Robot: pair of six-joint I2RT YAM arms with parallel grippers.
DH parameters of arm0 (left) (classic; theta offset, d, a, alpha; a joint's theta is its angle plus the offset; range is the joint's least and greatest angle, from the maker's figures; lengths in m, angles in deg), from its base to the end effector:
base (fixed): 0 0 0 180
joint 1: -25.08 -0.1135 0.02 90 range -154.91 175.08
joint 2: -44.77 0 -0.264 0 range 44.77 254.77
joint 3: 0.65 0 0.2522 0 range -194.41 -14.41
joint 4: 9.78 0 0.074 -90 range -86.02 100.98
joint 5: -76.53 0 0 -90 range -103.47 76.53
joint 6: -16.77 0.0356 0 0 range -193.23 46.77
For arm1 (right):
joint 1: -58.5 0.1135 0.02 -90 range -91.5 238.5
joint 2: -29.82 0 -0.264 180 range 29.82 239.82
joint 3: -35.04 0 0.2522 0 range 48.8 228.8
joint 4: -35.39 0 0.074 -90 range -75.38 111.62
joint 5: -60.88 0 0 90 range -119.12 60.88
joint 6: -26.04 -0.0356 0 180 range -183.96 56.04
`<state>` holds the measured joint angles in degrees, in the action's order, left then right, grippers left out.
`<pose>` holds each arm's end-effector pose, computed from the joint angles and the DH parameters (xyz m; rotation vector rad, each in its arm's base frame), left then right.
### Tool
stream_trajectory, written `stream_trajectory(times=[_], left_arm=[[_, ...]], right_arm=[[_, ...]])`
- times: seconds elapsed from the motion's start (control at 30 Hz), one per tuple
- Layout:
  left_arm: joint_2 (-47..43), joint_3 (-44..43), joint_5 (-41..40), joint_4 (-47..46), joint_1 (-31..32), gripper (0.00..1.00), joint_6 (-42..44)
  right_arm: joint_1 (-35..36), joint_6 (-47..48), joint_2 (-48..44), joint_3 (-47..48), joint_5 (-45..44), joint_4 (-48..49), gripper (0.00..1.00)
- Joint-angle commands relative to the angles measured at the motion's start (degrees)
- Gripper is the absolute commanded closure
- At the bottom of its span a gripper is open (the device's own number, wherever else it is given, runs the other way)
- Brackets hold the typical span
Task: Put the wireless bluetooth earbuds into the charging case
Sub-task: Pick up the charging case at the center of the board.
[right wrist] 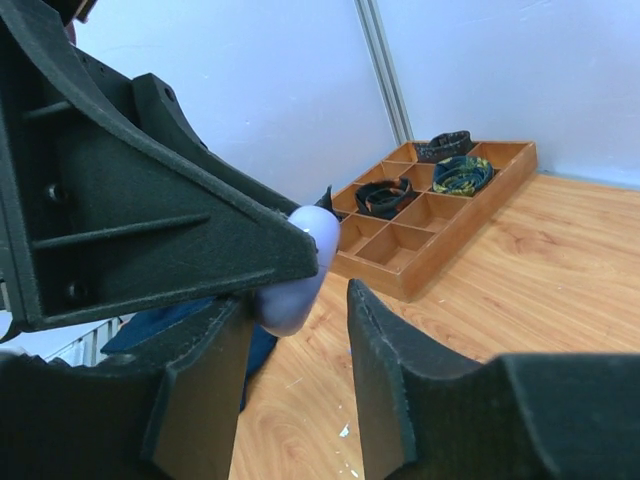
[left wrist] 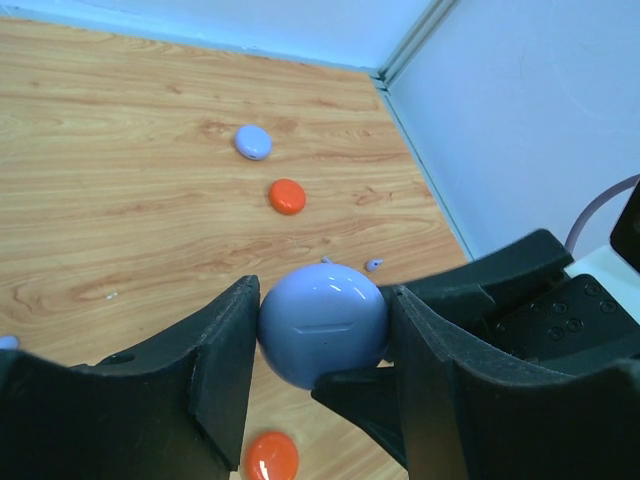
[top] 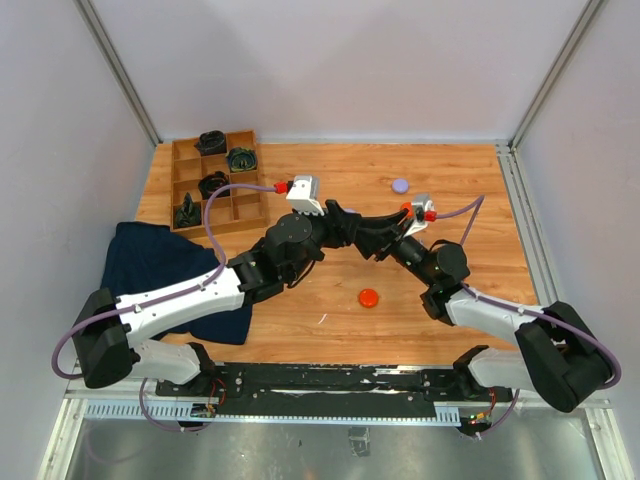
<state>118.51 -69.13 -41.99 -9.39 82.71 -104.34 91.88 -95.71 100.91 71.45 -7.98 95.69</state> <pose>0.1760 -0.2460 0.3335 0.0088 1.7137 -0.7546 0.1921 0.1419 0.2661 -0.3698 1.1853 1.2051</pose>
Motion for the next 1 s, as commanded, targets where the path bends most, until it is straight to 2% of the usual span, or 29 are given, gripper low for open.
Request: stream_trajectory(times=[0.0, 0.17, 0.27, 0.33, 0.5, 0.57, 0.87, 0.97], left_arm=[[0.3, 0.12, 0.05, -2.42, 0.73, 0.51, 0.06], [-0.49, 0.46, 0.99, -2.82, 0.7, 0.46, 0.67], [-1.31, 0.81, 1.96, -3.07, 0.72, 0.38, 1.4], [-2.07, 0.99, 2.57, -3.25, 0.72, 0.33, 2.41], [-4.62, 2.12, 3.95, -4.41, 0.58, 0.19, 6.85], [-6.2, 2.43, 5.48, -4.44, 0.03, 0.17, 8.96], [-14.34, 6.67, 21.58, -5.01, -7.23, 0.18, 15.06], [-16.45, 8.32, 29.2, -5.86, -11.06, 0.2, 15.22]], right_arm=[[0.86, 0.04, 0.19, 1.21, 0.87, 4.87, 0.62], [0.81, 0.58, 0.15, 0.82, 1.04, 5.28, 0.82], [0.88, 0.71, 0.11, 0.58, 1.24, 5.76, 0.93], [0.82, 0.71, 0.18, 0.32, 1.39, 6.4, 0.96], [0.71, 0.72, -0.08, 0.02, 2.94, 7.08, 0.98], [0.46, 0.7, -0.53, 0.16, 4.11, 6.58, 0.99], [-2.67, -1.42, -3.02, 0.44, 11.02, 5.51, 0.99], [-3.6, -2.38, -3.94, 0.71, 13.46, 5.03, 1.0]])
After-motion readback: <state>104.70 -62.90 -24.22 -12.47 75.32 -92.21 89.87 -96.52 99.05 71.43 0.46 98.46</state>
